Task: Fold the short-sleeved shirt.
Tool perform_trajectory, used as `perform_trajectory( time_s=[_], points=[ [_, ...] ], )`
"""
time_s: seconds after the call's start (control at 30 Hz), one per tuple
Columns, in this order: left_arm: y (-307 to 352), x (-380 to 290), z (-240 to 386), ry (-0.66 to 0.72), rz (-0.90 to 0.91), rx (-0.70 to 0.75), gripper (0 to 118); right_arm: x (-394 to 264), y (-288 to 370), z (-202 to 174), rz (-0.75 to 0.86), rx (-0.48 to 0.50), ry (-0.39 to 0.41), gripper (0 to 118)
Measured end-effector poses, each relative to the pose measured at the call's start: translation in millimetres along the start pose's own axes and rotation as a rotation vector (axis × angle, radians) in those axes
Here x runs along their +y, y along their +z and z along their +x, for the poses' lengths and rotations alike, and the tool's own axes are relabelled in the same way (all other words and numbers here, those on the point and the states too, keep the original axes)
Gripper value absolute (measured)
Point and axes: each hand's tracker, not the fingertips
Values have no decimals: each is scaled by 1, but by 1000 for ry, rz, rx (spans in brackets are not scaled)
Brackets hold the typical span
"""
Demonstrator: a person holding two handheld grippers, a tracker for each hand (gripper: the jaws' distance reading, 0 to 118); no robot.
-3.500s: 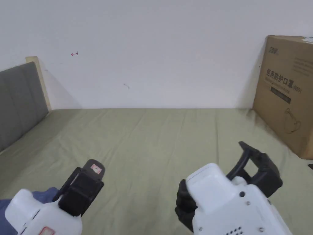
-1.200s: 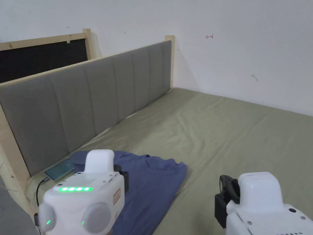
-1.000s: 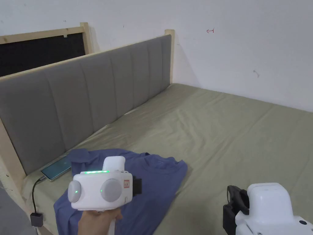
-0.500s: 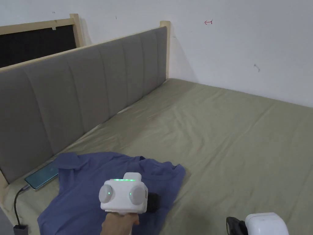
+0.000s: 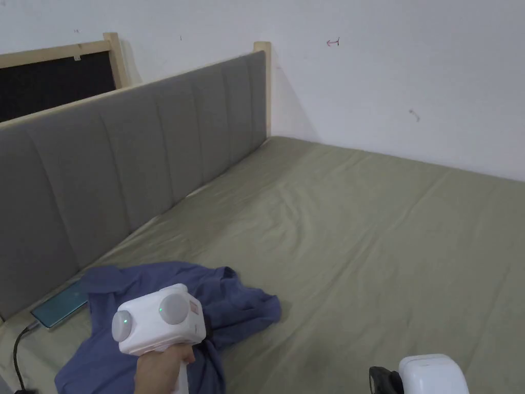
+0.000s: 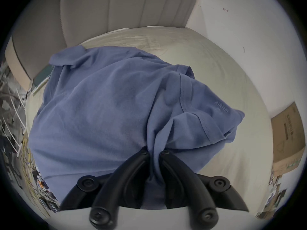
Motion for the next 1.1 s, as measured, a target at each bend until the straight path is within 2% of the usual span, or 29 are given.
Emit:
perform_trajectory(
  time_s=[0.13, 0.2, 0.27, 0.37, 0.47, 0.6, 0.7, 0.8, 0.9, 1.03, 1.1],
  points=[
    [16, 9, -12, 92, 38, -109, 4, 3, 10, 12, 27, -23, -21, 0],
    [45, 10, -15, 213, 33, -260, 4, 3, 15, 20, 36, -34, -45, 0],
    [69, 16, -15, 206, 70, -321, 4, 2, 18, 28, 40, -46, -78, 0],
    [105, 26, 6, 132, 129, -328, 4, 1, 27, 39, 53, -58, -114, 0],
    [133, 34, 35, 133, 142, -453, 4, 3, 41, 51, 80, -96, -127, 0],
    [174, 30, 109, -44, 184, -545, 4, 8, 69, 75, 144, -153, -178, 0],
    [202, 15, 173, -161, 185, -662, 4, 9, 93, 94, 184, -240, -182, 0],
    [230, -18, 248, -333, 186, -769, 4, 6, 124, 115, 222, -347, -188, 0],
    [235, -68, 317, -451, 89, -900, 4, -3, 155, 140, 267, -448, -237, 0],
    [212, -159, 379, -604, -78, -983, 4, -18, 187, 171, 279, -551, -292, 0],
    [180, -214, 403, -672, -182, -938, 4, -29, 195, 186, 263, -598, -309, 0]
  ],
)
